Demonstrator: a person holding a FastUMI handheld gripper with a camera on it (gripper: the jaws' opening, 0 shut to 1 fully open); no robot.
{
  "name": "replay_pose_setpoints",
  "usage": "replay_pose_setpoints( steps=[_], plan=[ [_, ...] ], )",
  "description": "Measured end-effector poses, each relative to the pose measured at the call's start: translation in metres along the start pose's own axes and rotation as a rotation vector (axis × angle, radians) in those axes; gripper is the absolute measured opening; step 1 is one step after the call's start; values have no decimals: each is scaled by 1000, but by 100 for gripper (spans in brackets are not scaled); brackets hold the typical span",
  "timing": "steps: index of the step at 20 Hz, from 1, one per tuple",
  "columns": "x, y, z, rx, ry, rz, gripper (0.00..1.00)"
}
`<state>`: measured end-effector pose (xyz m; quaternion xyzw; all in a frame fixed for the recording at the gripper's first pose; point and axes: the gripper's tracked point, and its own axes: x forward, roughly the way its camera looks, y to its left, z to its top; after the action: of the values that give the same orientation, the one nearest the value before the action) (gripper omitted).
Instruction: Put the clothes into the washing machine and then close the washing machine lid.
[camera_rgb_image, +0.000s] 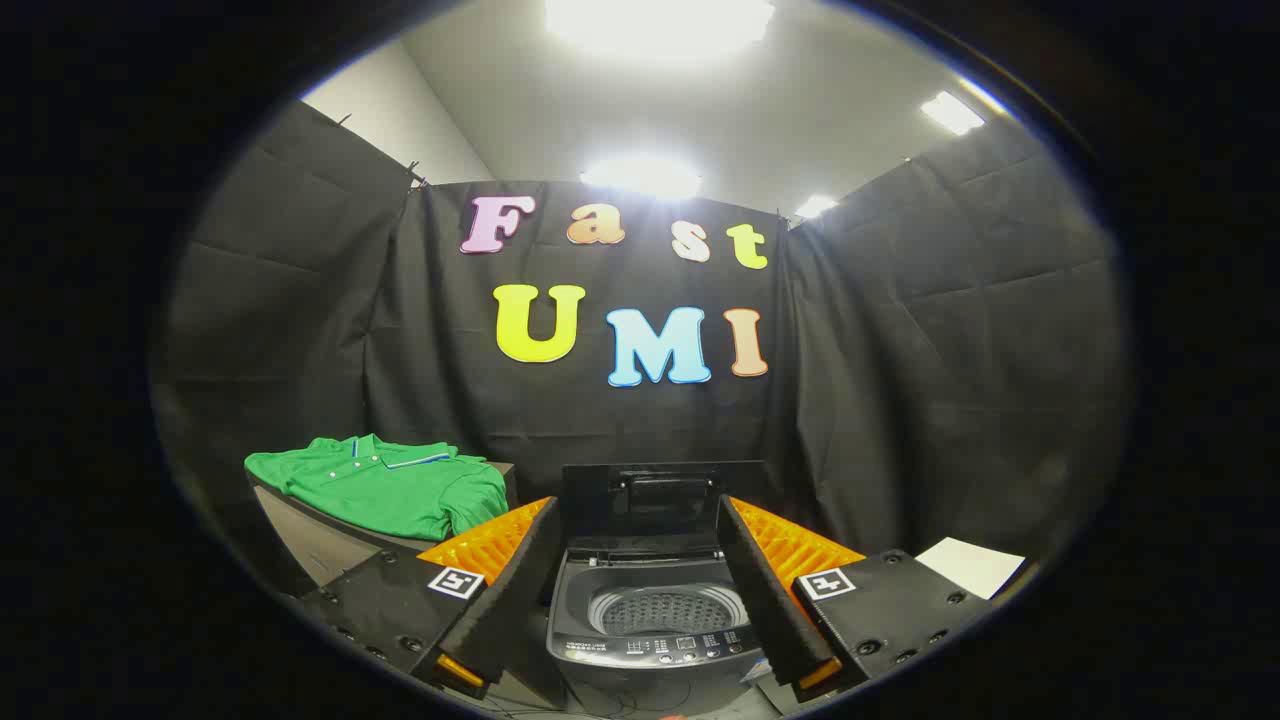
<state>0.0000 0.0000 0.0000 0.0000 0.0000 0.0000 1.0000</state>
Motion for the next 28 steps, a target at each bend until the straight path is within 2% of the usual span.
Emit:
replay_pose_setpoints(
  steps=[18, 28],
  plan=[
    [11, 3, 2, -6, -3, 18, 98],
    [29, 26, 16, 19, 3, 72, 98]
  ],
)
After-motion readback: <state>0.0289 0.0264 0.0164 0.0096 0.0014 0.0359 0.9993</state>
